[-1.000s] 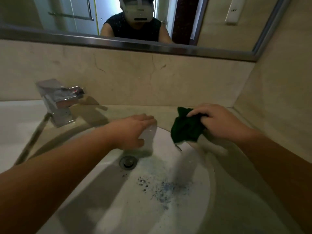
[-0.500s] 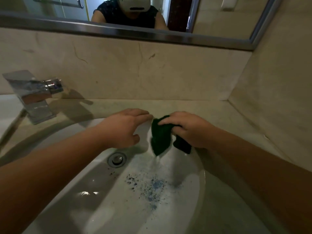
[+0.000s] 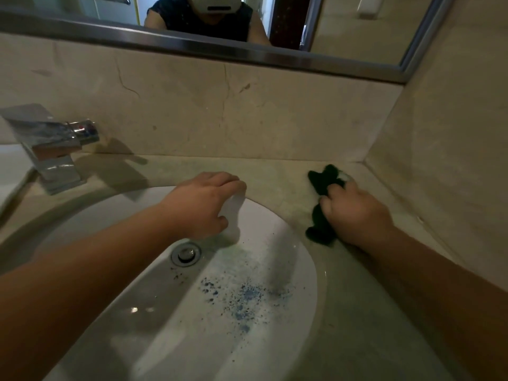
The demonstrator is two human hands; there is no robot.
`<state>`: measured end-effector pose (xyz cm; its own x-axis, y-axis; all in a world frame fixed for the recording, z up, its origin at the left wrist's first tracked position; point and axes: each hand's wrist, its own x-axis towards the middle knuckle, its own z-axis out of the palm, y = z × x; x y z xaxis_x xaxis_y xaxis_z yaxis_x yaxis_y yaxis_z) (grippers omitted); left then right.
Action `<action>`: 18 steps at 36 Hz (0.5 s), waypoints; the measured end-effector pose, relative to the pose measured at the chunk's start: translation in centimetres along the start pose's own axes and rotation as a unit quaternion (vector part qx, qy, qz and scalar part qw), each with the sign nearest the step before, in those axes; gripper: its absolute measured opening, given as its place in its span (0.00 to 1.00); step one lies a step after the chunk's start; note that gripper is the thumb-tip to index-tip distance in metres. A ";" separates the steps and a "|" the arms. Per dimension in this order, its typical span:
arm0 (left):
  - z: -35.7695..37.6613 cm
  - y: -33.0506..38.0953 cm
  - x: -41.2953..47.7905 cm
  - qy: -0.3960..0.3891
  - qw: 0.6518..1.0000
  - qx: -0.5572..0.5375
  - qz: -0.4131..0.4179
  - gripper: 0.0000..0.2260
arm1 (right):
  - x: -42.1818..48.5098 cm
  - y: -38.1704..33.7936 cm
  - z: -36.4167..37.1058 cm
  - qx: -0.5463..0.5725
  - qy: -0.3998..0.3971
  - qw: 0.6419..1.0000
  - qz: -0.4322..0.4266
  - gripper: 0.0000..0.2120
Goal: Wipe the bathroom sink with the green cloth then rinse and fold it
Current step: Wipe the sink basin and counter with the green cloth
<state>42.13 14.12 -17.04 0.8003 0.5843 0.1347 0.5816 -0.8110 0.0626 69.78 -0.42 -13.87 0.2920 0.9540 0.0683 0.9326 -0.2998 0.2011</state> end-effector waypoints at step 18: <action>-9.8 4.5 -8.7 -0.045 0.857 -0.496 -0.130 0.23 | -4.5 -9.7 -13.7 0.506 -0.010 0.858 -0.087 0.14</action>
<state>36.40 5.10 -8.25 0.6964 0.7126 -0.0849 0.3672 -0.2521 0.8953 56.52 -1.88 -2.73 0.1244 0.9868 0.1037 0.6654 -0.0055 -0.7464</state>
